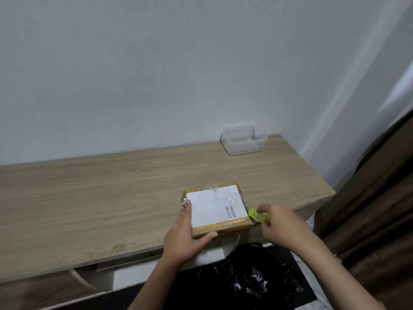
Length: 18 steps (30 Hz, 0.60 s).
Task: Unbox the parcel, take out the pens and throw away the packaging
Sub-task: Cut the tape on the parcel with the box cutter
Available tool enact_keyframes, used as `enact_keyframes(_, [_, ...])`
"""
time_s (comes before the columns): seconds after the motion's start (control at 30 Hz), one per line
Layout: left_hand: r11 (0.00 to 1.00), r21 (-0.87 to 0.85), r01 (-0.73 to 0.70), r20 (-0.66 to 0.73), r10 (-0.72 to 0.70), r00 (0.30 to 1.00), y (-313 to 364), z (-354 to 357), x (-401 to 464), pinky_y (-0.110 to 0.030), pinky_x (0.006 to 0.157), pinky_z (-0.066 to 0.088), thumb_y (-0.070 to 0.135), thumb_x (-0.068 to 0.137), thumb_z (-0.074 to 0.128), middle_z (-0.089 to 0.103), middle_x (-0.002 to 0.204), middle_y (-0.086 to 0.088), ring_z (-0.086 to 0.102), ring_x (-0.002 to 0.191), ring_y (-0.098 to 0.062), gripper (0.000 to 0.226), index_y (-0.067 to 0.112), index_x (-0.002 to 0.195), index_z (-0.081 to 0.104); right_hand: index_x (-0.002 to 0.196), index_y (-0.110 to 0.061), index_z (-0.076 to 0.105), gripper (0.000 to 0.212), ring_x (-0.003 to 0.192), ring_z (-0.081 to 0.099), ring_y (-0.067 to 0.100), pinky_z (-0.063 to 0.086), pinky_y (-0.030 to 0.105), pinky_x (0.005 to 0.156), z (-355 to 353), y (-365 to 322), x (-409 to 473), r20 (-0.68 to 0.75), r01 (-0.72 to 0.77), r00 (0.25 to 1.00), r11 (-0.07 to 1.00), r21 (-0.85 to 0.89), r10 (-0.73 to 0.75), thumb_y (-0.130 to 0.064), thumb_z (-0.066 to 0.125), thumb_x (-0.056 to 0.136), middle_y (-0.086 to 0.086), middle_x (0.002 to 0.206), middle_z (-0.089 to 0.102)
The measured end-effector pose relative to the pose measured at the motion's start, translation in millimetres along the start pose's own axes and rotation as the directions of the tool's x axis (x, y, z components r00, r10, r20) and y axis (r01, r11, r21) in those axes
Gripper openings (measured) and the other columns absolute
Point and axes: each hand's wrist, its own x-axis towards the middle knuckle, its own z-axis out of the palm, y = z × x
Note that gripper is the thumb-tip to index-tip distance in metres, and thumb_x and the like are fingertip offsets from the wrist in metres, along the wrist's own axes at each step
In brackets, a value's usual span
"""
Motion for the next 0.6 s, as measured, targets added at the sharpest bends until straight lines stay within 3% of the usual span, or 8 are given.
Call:
enact_keyframes(0.13, [1.0, -0.021, -0.01, -0.005, 0.01, 1.0, -0.2, -1.8, 1.3, -0.033, 0.103, 0.039, 0.073, 0.067, 0.061, 0.004, 0.157, 0.017, 0.018, 0.144, -0.01, 0.113, 0.03, 0.149, -0.005, 0.117, -0.03, 0.059, 0.037, 0.083, 0.061, 0.024, 0.039, 0.026, 0.062, 1.4, 10.1, -9.6, -0.081, -0.012, 0.996, 0.992, 0.123, 0.022, -0.019, 0.05, 0.082, -0.003, 0.084, 0.058])
enact_keyframes(0.23, [0.999, -0.033, 0.007, -0.004, -0.007, 1.0, -3.4, -4.4, 9.4, -0.031, 0.103, 0.04, 0.069, 0.066, 0.065, 0.012, 0.157, 0.014, 0.025, 0.142, -0.011, 0.114, 0.031, 0.15, -0.003, 0.11, -0.031, 0.066, 0.027, 0.083, 0.064, 0.019, 0.043, 0.026, 0.065, 3.6, 14.8, -7.0, -0.185, 0.01, 0.982, 0.961, 0.276, 0.043, -0.027, 0.059, 0.084, -0.004, 0.083, 0.067])
enact_keyframes(0.37, [1.0, -0.021, 0.019, -0.054, -0.02, 0.998, -7.7, -14.7, 24.3, -0.028, 0.095, 0.043, 0.06, 0.068, 0.07, 0.031, 0.152, 0.012, 0.038, 0.135, -0.013, 0.105, 0.031, 0.15, 0.01, 0.104, -0.024, 0.073, 0.025, 0.071, 0.06, 0.012, 0.039, 0.021, 0.063, 11.2, 13.6, 2.5, -0.315, 0.07, 0.944, 0.876, 0.476, 0.095, -0.016, 0.065, 0.082, -0.004, 0.08, 0.071])
enact_keyframes(0.5, [0.991, -0.07, 0.117, -0.102, -0.124, 0.987, -19.0, -19.4, 36.7, -0.032, 0.085, 0.05, 0.066, 0.065, 0.061, 0.058, 0.127, 0.007, 0.056, 0.115, -0.019, 0.083, 0.036, 0.137, 0.034, 0.102, -0.023, 0.073, 0.032, 0.061, 0.058, -0.003, 0.04, 0.007, 0.053, 18.6, 10.8, 15.6, -0.333, 0.099, 0.932, 0.781, 0.617, 0.145, -0.005, 0.061, 0.078, -0.005, 0.072, 0.069])
enact_keyframes(0.6, [0.959, -0.157, 0.237, -0.234, -0.27, 0.934, -19.8, -16.6, 40.5, -0.036, 0.094, 0.046, 0.054, 0.072, 0.068, 0.055, 0.132, -0.006, 0.051, 0.12, -0.025, 0.08, 0.017, 0.137, 0.039, 0.111, -0.019, 0.069, 0.039, 0.044, 0.053, -0.004, 0.037, 0.006, 0.045, 23.9, 10.8, 29.3, -0.268, 0.086, 0.95, 0.694, 0.715, 0.159, 0.002, 0.055, 0.08, 0.0, 0.07, 0.068])
